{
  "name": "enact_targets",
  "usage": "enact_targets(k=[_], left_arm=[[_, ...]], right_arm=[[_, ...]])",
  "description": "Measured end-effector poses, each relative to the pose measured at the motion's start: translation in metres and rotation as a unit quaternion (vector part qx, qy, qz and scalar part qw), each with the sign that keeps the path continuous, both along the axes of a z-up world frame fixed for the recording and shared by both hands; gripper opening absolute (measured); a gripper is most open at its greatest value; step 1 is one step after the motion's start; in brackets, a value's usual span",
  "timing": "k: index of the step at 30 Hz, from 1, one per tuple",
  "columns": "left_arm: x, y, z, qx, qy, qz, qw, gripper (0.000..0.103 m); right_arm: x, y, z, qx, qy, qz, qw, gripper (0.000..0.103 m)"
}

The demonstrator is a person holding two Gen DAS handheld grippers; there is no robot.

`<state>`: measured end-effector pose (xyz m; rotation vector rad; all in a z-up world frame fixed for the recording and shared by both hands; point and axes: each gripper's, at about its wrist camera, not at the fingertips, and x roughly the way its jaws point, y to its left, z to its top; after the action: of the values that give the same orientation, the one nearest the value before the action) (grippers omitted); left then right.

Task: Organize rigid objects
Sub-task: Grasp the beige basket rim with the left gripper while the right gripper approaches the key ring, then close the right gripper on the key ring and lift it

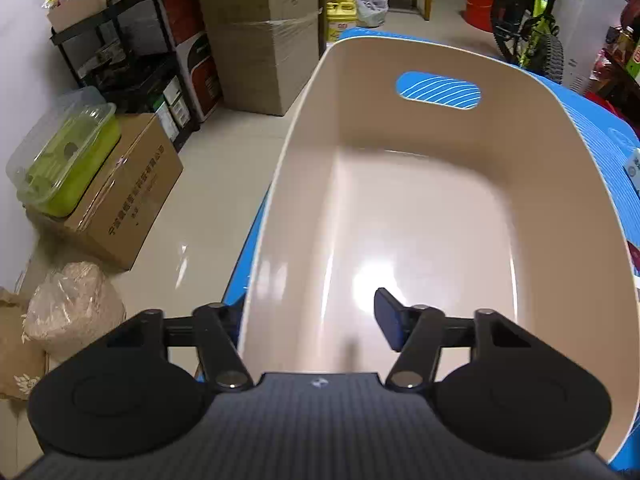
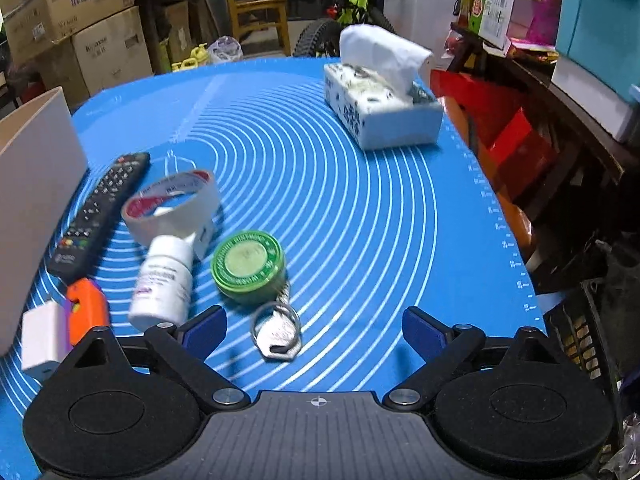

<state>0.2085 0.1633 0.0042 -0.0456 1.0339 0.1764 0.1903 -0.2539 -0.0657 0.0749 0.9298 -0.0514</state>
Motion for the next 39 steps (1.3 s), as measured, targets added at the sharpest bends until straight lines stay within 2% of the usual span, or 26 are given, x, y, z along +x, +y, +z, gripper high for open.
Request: enact_targets(k=[6, 8, 10, 15, 19, 21, 24, 28, 35, 39], left_arm=[[0.004, 0.008, -0.004, -0.008, 0.006, 0.009, 0.9999, 0.042], [0.004, 0.012, -0.005, -0.011, 0.010, 0.013, 0.9998, 0.029], [0.004, 0.013, -0.007, -0.010, 0.017, 0.015, 0.9997, 0.025], [0.004, 0.015, -0.008, -0.010, 0.014, 0.016, 0.9997, 0.022], [0.003, 0.020, -0.011, -0.007, 0.012, 0.023, 0.9996, 0.011], [0.003, 0.024, -0.010, -0.016, 0.010, 0.024, 0.9995, 0.010], [0.003, 0.025, -0.010, -0.020, 0.009, 0.024, 0.9995, 0.009], [0.002, 0.023, -0.010, -0.019, 0.008, 0.023, 0.9995, 0.009], [0.002, 0.022, -0.009, -0.019, 0.006, 0.022, 0.9996, 0.009], [0.003, 0.021, -0.009, -0.020, 0.005, 0.022, 0.9995, 0.009]], right_arm=[[0.003, -0.001, -0.006, 0.005, 0.007, 0.007, 1.000, 0.088], [0.006, 0.000, -0.008, 0.004, 0.007, 0.010, 1.000, 0.084], [0.010, 0.000, -0.008, 0.003, 0.006, 0.014, 1.000, 0.081], [0.016, 0.007, -0.010, -0.009, 0.005, 0.033, 0.999, 0.071], [0.016, 0.011, -0.006, -0.014, 0.004, 0.055, 0.998, 0.050], [0.015, 0.012, -0.005, -0.008, 0.006, 0.067, 0.998, 0.040], [0.011, 0.016, -0.002, -0.018, 0.001, 0.078, 0.997, 0.033], [0.004, 0.016, 0.006, -0.021, -0.017, 0.083, 0.996, 0.016], [-0.005, 0.019, 0.010, -0.022, -0.012, 0.091, 0.996, 0.014], [-0.005, 0.020, 0.009, 0.000, -0.007, 0.094, 0.996, 0.014]])
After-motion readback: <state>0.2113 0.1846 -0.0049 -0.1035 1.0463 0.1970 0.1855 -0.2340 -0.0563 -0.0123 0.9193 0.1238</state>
